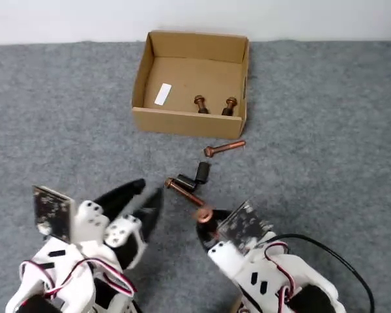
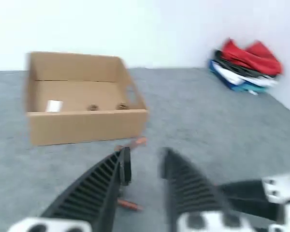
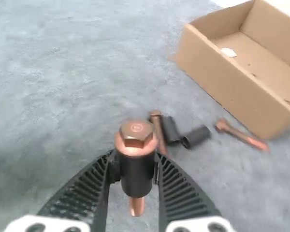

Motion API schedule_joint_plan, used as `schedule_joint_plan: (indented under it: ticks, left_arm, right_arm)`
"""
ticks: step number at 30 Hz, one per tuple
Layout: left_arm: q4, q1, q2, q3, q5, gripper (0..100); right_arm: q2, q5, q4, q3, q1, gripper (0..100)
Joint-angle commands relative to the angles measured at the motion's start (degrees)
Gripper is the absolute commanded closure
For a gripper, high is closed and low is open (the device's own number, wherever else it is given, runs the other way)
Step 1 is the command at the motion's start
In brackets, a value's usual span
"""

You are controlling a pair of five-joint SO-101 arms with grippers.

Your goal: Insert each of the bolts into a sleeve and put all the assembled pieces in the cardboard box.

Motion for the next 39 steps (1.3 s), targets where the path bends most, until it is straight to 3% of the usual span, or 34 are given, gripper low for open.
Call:
schedule_joint_plan:
  ticks: [1,8,15,22,27,31,39]
  left_arm:
    - [1.8,-8.2,0.0,0.5,-0.6,100]
    - [-1.7,-21.1,0.0,21.3,-11.2,100]
    - [-10.0,-26.7,0.0,38.1,-17.1,100]
    - [-13.9,-28.7,-0.1,42.7,-16.4,99]
    - [-16.9,-28.9,-0.1,45.1,-8.9,99]
    - [-17.1,-29.0,-0.1,45.2,-8.1,99]
    - [-17.1,-30.6,-0.1,45.2,-8.0,99]
  right_arm:
    - [0.5,-4.7,-0.7,-4.0,5.8,99.1]
    - [20.0,-5.4,-1.8,-15.5,11.7,99.1]
    - [43.6,-5.4,-14.9,-27.0,18.7,99.1]
    - [62.4,-4.8,-31.9,-36.3,21.1,99.1]
    - [74.0,-4.8,-43.1,-40.4,21.2,99.0]
    - [81.9,-4.7,-51.3,-43.3,21.2,99.0]
    - [95.4,3.2,-59.8,-49.0,23.3,99.0]
